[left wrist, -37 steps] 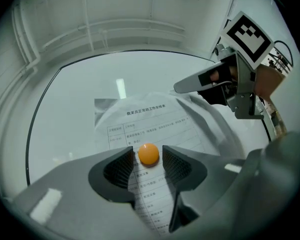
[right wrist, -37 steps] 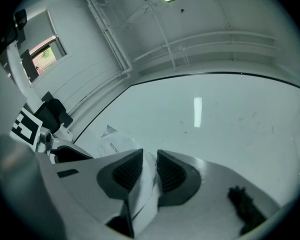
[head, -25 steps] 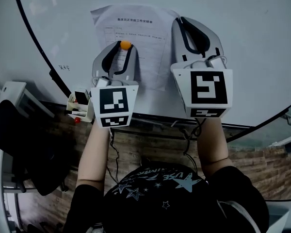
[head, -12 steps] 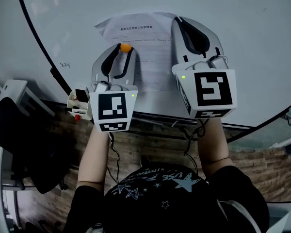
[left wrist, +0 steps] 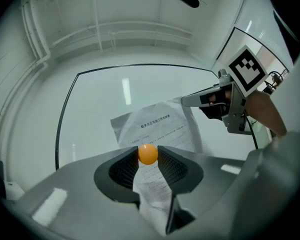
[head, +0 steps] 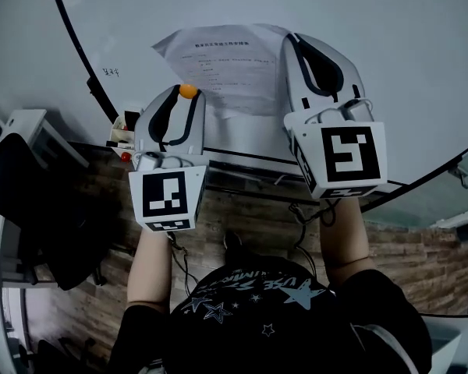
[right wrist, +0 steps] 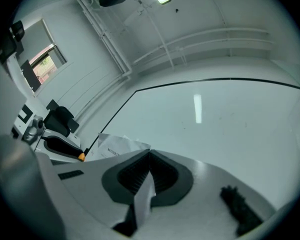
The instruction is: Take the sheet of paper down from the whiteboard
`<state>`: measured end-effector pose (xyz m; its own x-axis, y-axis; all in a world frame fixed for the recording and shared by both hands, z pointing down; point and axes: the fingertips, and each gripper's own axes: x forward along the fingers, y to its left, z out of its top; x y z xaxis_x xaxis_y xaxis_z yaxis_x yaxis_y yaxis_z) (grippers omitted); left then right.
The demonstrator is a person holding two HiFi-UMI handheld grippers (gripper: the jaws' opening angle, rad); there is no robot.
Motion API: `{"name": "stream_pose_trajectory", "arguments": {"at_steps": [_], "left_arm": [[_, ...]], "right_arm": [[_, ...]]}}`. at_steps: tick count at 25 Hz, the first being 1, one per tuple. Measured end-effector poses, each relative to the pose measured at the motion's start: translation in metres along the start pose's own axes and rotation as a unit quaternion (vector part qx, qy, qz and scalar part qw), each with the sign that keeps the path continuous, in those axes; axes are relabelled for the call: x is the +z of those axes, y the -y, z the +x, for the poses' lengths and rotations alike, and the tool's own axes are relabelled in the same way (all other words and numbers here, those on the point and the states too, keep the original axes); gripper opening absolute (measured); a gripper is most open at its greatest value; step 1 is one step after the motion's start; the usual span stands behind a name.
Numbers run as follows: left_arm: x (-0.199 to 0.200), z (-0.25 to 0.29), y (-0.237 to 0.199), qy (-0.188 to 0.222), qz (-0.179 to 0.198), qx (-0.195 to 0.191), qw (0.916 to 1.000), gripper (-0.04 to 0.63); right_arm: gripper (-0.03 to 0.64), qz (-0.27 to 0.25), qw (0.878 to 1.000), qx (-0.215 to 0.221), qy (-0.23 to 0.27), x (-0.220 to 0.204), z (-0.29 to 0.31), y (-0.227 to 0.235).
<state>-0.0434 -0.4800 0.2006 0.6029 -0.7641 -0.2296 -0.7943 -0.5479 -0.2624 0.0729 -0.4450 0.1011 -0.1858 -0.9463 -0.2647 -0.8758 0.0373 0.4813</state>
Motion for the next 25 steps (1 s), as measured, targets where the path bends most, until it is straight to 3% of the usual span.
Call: {"name": "stream_pose_trajectory", "arguments": {"at_steps": [10, 14, 19, 25], "left_arm": [[-0.015, -0.078, 0.039, -0.03, -0.031, -0.024, 0.9988, 0.129], [-0.029, -0.095, 0.051, -0.046, -0.055, -0.033, 0.9969, 0.129], [-0.038, -0.113, 0.062, -0.059, -0.065, -0.035, 0.9955, 0.129], [-0.047, -0.12, 0.057, -0.075, -0.071, -0.016, 0.9946, 0.129]], "right_arm": [[0.015, 0.009, 0.999, 0.011, -0.051, -0.021, -0.082, -0.037], [0.015, 0.032, 0.997, 0.033, -0.066, -0.034, -0.103, -0.051], [0.015, 0.095, 0.989, 0.094, -0.062, -0.044, -0.119, -0.064], [0.015, 0.112, 0.985, 0.112, -0.074, -0.065, -0.13, -0.07]]}}
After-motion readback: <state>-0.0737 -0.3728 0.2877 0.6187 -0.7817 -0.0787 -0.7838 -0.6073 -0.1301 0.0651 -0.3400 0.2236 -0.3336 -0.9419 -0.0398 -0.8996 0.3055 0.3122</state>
